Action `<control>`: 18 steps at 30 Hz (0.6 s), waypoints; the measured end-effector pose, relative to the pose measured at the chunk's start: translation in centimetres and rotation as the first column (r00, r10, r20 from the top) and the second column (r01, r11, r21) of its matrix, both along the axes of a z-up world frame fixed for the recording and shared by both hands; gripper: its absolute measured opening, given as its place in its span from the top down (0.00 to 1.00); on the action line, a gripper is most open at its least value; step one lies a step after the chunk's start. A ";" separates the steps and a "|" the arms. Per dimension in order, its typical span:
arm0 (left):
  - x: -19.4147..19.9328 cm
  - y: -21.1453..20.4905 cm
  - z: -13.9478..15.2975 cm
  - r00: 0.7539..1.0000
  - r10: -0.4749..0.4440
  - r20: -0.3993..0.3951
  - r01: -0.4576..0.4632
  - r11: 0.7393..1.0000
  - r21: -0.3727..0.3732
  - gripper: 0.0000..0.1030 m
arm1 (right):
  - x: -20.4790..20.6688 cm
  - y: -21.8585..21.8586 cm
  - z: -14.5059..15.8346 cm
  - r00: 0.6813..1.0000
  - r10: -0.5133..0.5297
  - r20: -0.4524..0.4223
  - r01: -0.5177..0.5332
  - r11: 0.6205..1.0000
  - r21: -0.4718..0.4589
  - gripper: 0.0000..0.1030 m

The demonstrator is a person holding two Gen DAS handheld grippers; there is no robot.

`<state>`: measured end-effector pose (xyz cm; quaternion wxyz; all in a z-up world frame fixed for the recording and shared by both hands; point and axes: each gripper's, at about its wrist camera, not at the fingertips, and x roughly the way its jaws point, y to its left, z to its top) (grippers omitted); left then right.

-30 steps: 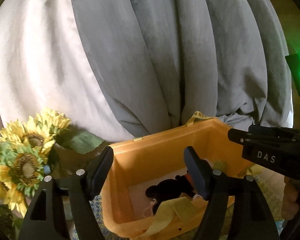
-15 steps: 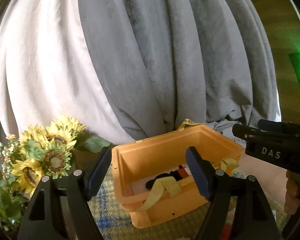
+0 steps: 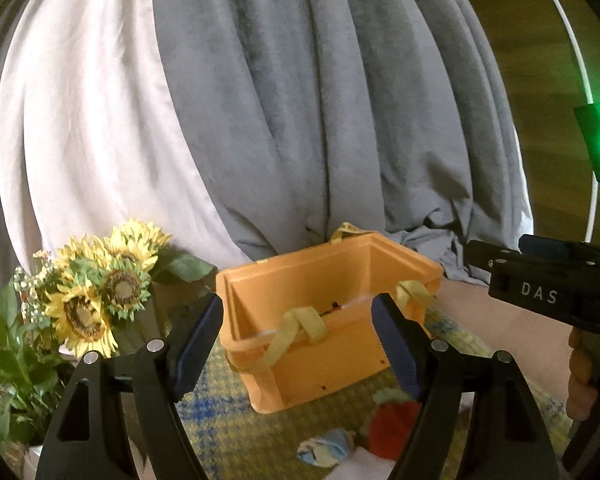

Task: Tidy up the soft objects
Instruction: 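Move both open tools back toward the remaining items on the cloth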

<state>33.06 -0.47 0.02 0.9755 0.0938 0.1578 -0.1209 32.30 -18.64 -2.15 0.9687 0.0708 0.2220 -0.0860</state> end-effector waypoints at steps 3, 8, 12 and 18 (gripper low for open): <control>-0.9 0.0 -0.4 1.000 -0.015 -0.013 0.015 1.000 -0.007 0.26 | -1.0 -0.1 -0.2 1.000 -0.013 -0.007 0.013 1.000 0.003 0.29; -2.3 -0.4 -1.2 0.998 -0.050 -0.032 0.050 0.999 0.003 0.25 | -3.2 -0.4 -0.9 0.999 -0.046 -0.008 0.046 0.999 0.004 0.20; -3.1 -0.7 -2.1 0.995 -0.084 -0.060 0.085 0.996 0.010 0.25 | -4.5 -0.6 -1.8 0.996 -0.078 -0.032 0.078 0.997 0.005 0.20; -4.0 -0.9 -3.2 0.988 -0.128 -0.090 0.131 0.991 0.024 0.25 | -6.2 -0.8 -3.2 0.990 -0.118 -0.075 0.120 0.993 0.020 0.17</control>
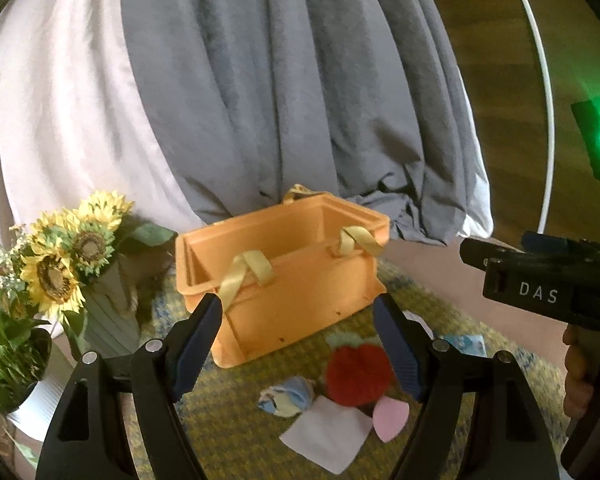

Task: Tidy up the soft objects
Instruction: 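Move both open tools back toward the remaining items on the cloth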

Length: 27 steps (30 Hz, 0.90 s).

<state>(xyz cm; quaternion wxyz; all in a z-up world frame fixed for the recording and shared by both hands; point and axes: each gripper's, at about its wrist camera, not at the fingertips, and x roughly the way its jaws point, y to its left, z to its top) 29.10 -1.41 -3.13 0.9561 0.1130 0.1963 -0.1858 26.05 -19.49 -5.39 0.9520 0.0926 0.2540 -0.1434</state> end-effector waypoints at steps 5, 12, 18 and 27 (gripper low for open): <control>-0.7 -0.1 -0.9 0.999 -0.033 -0.030 0.034 0.999 0.013 0.24 | -1.0 -0.1 -1.2 0.999 -0.020 -0.041 0.021 1.000 0.021 0.17; -1.4 -0.5 -2.7 0.993 -0.076 -0.093 0.078 0.997 0.028 0.24 | -2.1 0.0 -2.8 0.995 -0.034 -0.094 0.036 0.999 0.024 0.17; -1.7 -1.1 -4.0 0.987 -0.096 -0.129 0.102 0.994 0.043 0.24 | -2.5 -0.2 -4.0 0.991 -0.035 -0.132 0.039 0.999 0.029 0.17; -1.9 -2.3 -7.1 0.971 -0.117 -0.207 0.132 0.989 0.061 0.24 | -2.5 -1.0 -6.3 0.982 -0.028 -0.188 0.036 0.999 0.038 0.17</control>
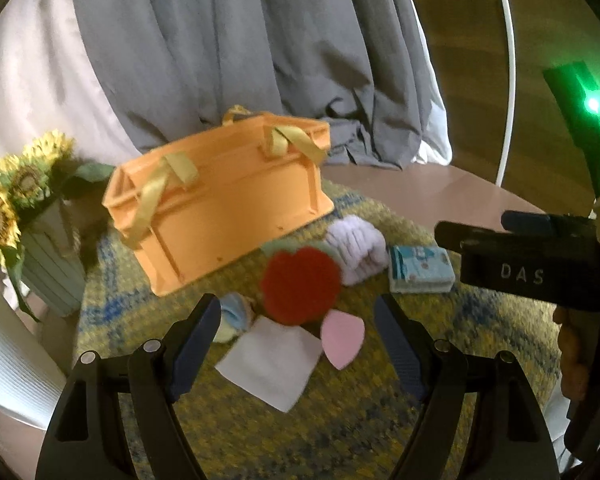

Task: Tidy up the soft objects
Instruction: 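Move both open tools back toward the remaining items on the cloth, then grasp the pink sponge with the left tool while the right tool grasps the blue tissue pack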

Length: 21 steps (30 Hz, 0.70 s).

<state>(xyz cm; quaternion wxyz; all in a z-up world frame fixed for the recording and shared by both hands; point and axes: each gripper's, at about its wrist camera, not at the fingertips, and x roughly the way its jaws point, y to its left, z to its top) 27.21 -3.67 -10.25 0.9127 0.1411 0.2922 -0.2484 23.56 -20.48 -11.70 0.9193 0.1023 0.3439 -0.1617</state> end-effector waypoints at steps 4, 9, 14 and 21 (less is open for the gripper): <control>0.0 -0.9 -1.6 0.999 -0.021 -0.025 0.022 1.000 0.018 0.24 | 0.3 -0.5 -0.9 1.000 0.004 -0.013 -0.004 1.000 0.007 0.17; 0.4 -1.9 -3.3 0.998 -0.044 -0.049 0.046 0.998 0.040 0.25 | 1.2 -0.8 -1.9 1.000 0.011 -0.024 -0.011 1.000 0.024 0.17; 1.3 -2.7 -4.6 0.996 -0.051 -0.080 0.055 0.997 0.053 0.29 | 2.5 -1.0 -3.3 0.999 0.018 -0.049 -0.015 0.998 0.053 0.17; 2.4 -3.6 -5.8 0.993 -0.065 -0.100 0.072 0.995 0.067 0.32 | 4.3 -1.5 -5.2 0.995 0.015 -0.095 -0.005 0.994 0.108 0.17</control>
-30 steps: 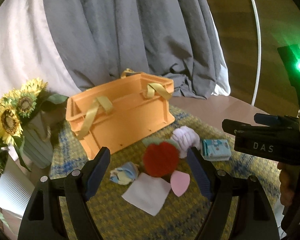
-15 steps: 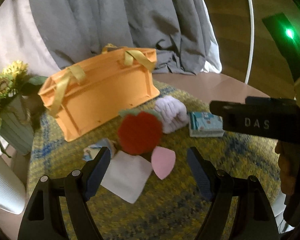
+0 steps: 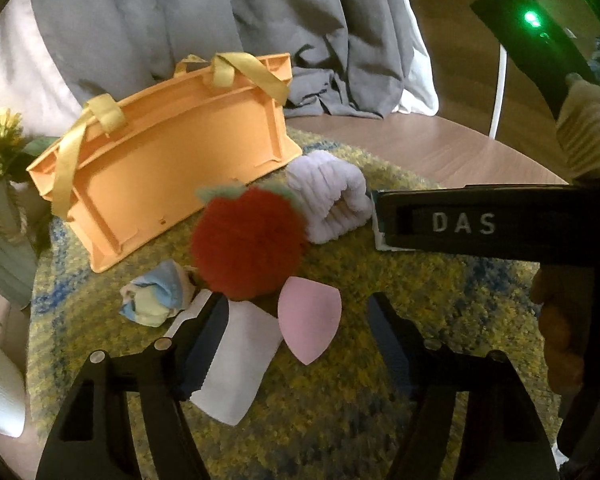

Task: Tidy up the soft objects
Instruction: 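Grasp the pink sponge with the left tool while the right tool grasps the blue tissue pack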

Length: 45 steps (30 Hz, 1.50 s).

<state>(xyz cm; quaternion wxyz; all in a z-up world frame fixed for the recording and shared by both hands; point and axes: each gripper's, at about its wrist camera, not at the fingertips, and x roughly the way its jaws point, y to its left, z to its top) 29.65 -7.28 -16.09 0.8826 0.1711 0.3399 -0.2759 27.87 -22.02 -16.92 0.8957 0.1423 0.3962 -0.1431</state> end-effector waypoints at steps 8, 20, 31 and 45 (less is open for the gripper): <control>0.9 -0.7 -1.1 1.000 -0.017 -0.022 0.017 1.000 0.018 0.44 | 1.3 0.3 -1.3 0.999 -0.011 -0.032 0.011 1.000 -0.005 0.17; 1.5 -1.0 -2.0 0.997 -0.015 -0.074 0.016 1.000 0.012 0.64 | 2.4 -0.1 -2.9 0.994 -0.023 -0.103 0.019 0.999 -0.043 0.24; 0.4 -0.3 -1.2 0.998 0.034 -0.054 -0.035 0.999 -0.007 0.65 | 1.2 0.1 -2.4 0.996 0.023 -0.086 -0.027 0.998 -0.055 0.26; -1.5 1.6 2.7 0.984 0.176 -0.032 -0.178 0.980 -0.089 0.65 | -1.2 -0.1 0.5 0.995 0.098 -0.023 -0.100 0.993 -0.062 0.26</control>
